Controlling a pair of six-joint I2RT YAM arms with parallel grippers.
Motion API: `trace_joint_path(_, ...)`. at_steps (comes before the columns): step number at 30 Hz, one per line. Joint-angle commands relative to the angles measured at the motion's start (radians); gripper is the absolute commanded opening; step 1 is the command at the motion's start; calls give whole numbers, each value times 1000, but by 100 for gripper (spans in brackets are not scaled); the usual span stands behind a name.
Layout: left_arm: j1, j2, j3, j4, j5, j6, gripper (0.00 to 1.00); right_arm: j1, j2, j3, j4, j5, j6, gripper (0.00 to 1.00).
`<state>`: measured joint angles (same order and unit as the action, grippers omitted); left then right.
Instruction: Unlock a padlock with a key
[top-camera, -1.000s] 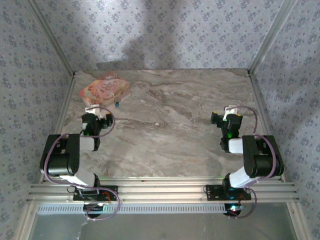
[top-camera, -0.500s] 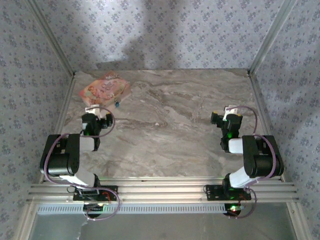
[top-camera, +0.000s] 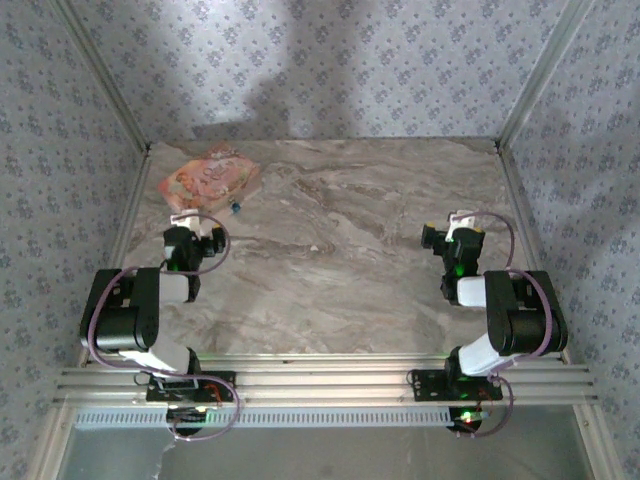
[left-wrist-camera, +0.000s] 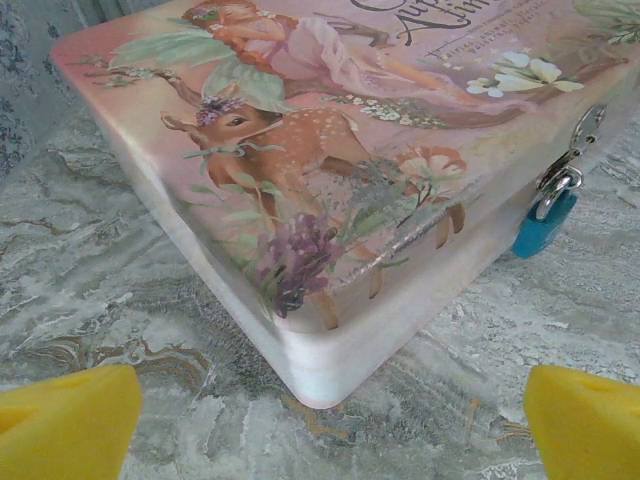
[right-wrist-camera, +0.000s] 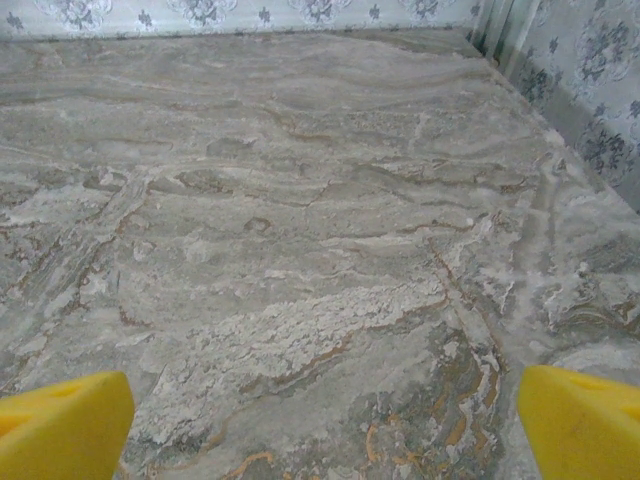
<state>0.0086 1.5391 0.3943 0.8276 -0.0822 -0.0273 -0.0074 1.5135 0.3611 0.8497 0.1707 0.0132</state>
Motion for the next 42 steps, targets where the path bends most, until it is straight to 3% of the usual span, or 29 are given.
trace_joint_path(1, 4, -54, 23, -58, -16, -14, 98, -6, -53, 45, -100, 2, -6, 100)
trace_joint_path(6, 6, -225, 94, -348, -81, -84, 98, -11, -184, 104, -303, 8, 7, 100)
trace_joint_path(11, 54, -344, 211, -664, -52, -272, 98, -14, -244, 248, -611, -56, 166, 100)
trace_joint_path(14, 167, -328, 323, -860, 85, -447, 98, -12, -207, 372, -800, -113, 257, 100)
trace_joint_path(17, 281, -269, 401, -924, 305, -566, 95, -1, -141, 490, -932, -167, 299, 100)
trace_joint_path(21, 337, -151, 491, -939, 481, -601, 89, 27, -68, 591, -1022, -206, 331, 100)
trace_joint_path(28, 331, 125, 691, -1004, 711, -609, 76, 79, -42, 614, -1038, -218, 361, 100)
trace_joint_path(34, 271, 232, 791, -1108, 662, -567, 75, 86, -38, 618, -1076, -216, 366, 100)
trace_joint_path(42, 137, 287, 751, -1201, 622, -518, 67, 86, -28, 641, -1095, -231, 392, 100)
